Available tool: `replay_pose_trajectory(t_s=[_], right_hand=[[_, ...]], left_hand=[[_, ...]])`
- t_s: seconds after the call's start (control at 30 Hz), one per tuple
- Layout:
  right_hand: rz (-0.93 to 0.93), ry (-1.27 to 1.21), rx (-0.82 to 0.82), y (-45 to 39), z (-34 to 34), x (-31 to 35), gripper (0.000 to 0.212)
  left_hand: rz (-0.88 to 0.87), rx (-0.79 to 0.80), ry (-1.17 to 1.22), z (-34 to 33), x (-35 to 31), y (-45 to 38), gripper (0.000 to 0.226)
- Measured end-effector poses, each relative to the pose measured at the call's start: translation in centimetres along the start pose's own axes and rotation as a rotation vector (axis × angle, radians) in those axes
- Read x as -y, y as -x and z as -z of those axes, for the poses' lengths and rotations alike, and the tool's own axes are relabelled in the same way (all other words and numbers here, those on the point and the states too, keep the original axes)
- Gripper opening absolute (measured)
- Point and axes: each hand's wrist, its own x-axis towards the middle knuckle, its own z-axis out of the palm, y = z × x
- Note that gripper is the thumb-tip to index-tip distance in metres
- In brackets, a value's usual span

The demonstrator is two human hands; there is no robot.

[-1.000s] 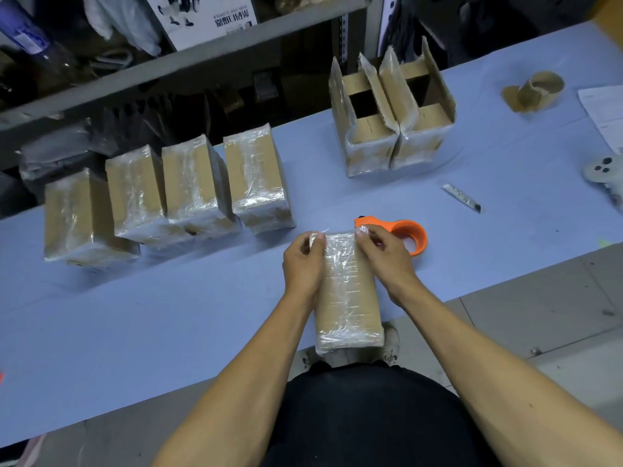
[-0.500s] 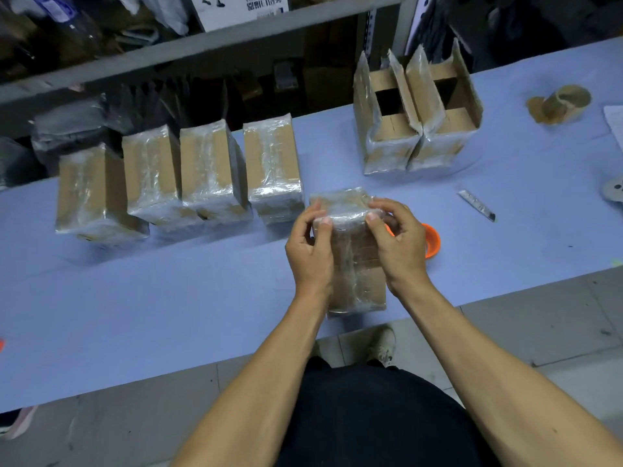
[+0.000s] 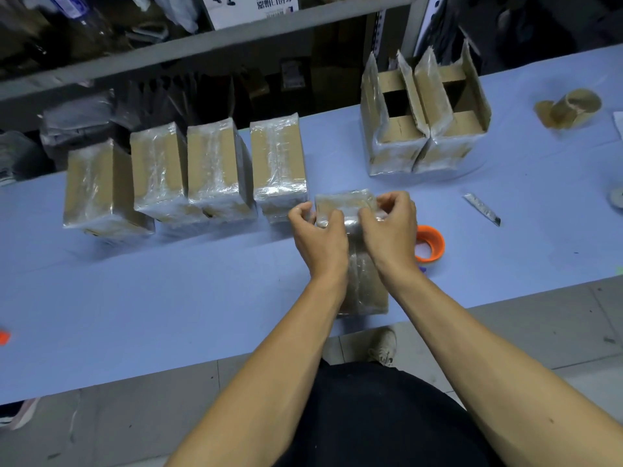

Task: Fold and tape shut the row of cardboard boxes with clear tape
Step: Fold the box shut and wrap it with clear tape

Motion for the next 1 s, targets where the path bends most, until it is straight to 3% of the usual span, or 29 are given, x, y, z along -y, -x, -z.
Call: replay_pose_trajectory(t_s=[0.07, 0.23, 0.33, 0.47, 0.53, 0.6, 0.7, 0.83, 1.0], right_hand=[[0.000, 0.121, 0.057, 0.1, -0.5, 0.4, 0.035], [0.123, 0.183, -0.027, -0.5, -0.5, 0.1, 0.007], [0.069, 0.103, -0.025, -1.8, -0.4, -0.5, 0.016], [-0.068, -0.139, 0.204, -2.9, -0.2, -2.3, 0.035], [-0.126, -0.158, 0.330, -2.1, 0.6, -4.6, 0.059], [-0.143, -0.138, 0.407, -0.8, 1.3, -7.2, 0.064], [-0.108, -0.075, 0.472, 0.8, 1.4, -9.4, 0.041], [-0.112, -0.038, 0.434, 0.4, 0.7, -8.4, 0.036], [-0.075, 0.121, 0.342, -3.0, -1.0, -6.2, 0.036]], left_hand=[[0.083, 0.051, 0.022, -0.1, -0.1, 0.0, 0.027], [0.057, 0.005, -0.083, 0.1, 0.0, -1.3, 0.017], [0.132, 0.041, 0.024, -0.3, -0.2, -2.5, 0.012], [0.145, 0.292, -0.044, 0.0, -0.1, -4.2, 0.054], [0.120, 0.444, -0.070, 1.5, 1.1, -4.4, 0.070], [0.095, 0.527, -0.147, 3.4, 3.3, -3.9, 0.067], [0.110, 0.589, -0.183, 5.1, 6.5, -2.3, 0.052], [0.152, 0.512, -0.235, 3.5, 6.3, -1.7, 0.036], [0.020, 0.344, -0.387, 0.1, 4.1, -3.3, 0.030]])
